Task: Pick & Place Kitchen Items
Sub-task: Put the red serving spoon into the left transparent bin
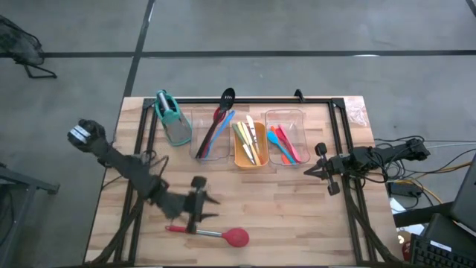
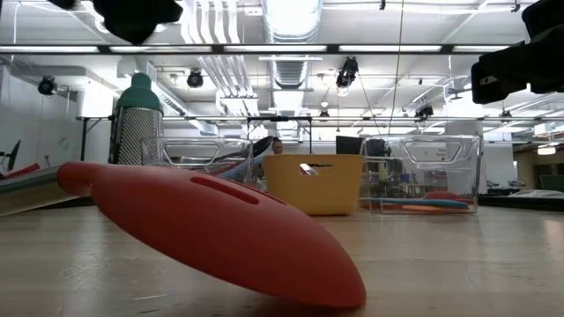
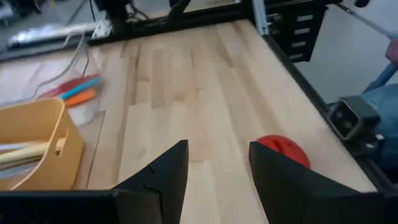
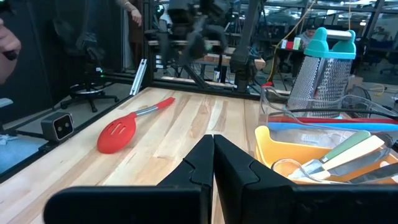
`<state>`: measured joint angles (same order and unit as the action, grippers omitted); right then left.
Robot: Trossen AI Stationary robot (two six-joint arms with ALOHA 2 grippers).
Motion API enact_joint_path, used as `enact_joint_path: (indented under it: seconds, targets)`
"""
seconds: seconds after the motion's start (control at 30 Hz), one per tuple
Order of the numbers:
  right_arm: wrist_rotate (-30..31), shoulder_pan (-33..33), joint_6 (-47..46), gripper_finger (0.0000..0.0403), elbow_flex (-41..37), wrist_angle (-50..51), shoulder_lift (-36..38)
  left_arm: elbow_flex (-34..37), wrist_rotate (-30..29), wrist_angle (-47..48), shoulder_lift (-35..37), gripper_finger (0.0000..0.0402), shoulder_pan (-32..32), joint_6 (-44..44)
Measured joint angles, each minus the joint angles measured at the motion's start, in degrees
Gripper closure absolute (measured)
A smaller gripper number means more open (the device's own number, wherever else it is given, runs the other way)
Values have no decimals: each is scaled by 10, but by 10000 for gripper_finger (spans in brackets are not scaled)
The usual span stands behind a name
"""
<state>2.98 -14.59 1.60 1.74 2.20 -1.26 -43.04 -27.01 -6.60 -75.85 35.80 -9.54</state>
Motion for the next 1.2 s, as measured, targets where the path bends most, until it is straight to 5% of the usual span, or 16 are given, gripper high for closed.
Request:
enact_joint_path:
  seconds: [0.2, 0.57, 1.2]
  targets:
    - [0, 0, 0, 394, 0, 0, 0, -20, -90, -3, -69, 225, 68, -44]
    - [0, 0, 0, 394, 0, 0, 0, -91, -65, 0, -206, 225, 108, -126]
    - [0, 0, 0, 394, 0, 0, -1, -98, -61, 41, -263, 225, 129, -234]
